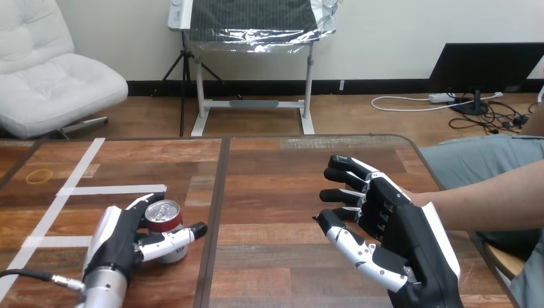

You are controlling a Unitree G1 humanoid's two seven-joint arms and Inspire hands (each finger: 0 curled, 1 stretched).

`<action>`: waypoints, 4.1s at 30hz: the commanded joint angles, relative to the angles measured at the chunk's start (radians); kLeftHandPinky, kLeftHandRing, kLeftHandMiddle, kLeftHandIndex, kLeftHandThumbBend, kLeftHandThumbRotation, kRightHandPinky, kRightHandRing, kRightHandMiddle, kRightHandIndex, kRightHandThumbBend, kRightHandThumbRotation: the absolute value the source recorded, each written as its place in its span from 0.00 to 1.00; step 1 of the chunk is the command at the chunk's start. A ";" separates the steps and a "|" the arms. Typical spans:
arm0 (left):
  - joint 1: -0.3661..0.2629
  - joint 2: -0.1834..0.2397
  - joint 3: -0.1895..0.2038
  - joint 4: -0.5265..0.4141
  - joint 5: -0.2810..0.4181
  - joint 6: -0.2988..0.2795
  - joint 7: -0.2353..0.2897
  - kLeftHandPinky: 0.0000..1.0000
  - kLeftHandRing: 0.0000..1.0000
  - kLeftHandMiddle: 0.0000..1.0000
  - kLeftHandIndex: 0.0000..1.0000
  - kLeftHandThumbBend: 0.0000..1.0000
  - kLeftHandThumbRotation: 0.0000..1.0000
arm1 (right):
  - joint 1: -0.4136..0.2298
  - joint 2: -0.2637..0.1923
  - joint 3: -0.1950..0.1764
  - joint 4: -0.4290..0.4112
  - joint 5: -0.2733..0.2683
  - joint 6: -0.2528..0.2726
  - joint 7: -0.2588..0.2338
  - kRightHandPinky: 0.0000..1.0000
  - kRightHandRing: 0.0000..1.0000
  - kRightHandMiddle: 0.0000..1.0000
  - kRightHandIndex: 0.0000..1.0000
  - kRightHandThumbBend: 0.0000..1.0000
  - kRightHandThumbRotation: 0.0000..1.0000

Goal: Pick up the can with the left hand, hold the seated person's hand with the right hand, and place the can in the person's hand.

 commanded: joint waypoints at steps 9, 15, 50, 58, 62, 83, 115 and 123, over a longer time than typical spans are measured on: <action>0.035 0.005 0.026 -0.081 -0.046 -0.045 -0.001 0.80 0.85 0.86 0.86 0.82 0.35 | -0.047 0.014 -0.009 -0.041 0.006 -0.008 -0.002 0.63 0.72 0.80 0.81 0.46 0.00; 0.047 -0.016 0.042 -0.053 -0.047 -0.113 0.065 0.75 0.80 0.81 0.81 0.79 0.27 | -0.046 0.015 -0.009 -0.038 0.004 -0.012 -0.003 0.63 0.72 0.80 0.81 0.46 0.00; 0.044 -0.014 0.011 0.151 0.056 -0.442 0.332 0.41 0.44 0.48 0.53 0.68 0.00 | -0.043 0.025 -0.010 -0.040 0.023 -0.013 -0.005 0.64 0.71 0.78 0.80 0.46 0.00; 0.039 -0.014 0.008 0.169 0.071 -0.466 0.355 0.42 0.45 0.49 0.53 0.67 0.00 | -0.043 0.022 -0.012 -0.036 0.022 -0.019 -0.005 0.64 0.71 0.78 0.79 0.46 0.00; 0.035 -0.014 0.010 0.182 0.071 -0.483 0.361 0.42 0.45 0.49 0.54 0.67 0.00 | -0.045 0.022 -0.013 -0.033 0.021 -0.021 -0.005 0.64 0.71 0.77 0.79 0.46 0.00; 0.023 -0.013 0.007 0.221 0.068 -0.524 0.364 0.41 0.45 0.49 0.54 0.66 0.00 | -0.042 0.022 -0.012 -0.038 0.020 -0.014 -0.007 0.63 0.70 0.76 0.78 0.46 0.00; 0.023 -0.016 0.019 0.245 0.049 -0.611 0.370 0.41 0.45 0.50 0.55 0.65 0.00 | -0.044 0.025 -0.008 -0.029 0.035 -0.023 -0.007 0.63 0.70 0.75 0.76 0.46 0.00; 0.028 -0.015 0.018 0.221 0.046 -0.591 0.352 0.42 0.47 0.53 0.56 0.66 0.00 | -0.045 0.024 -0.006 -0.027 0.032 -0.025 -0.007 0.63 0.70 0.75 0.76 0.46 0.00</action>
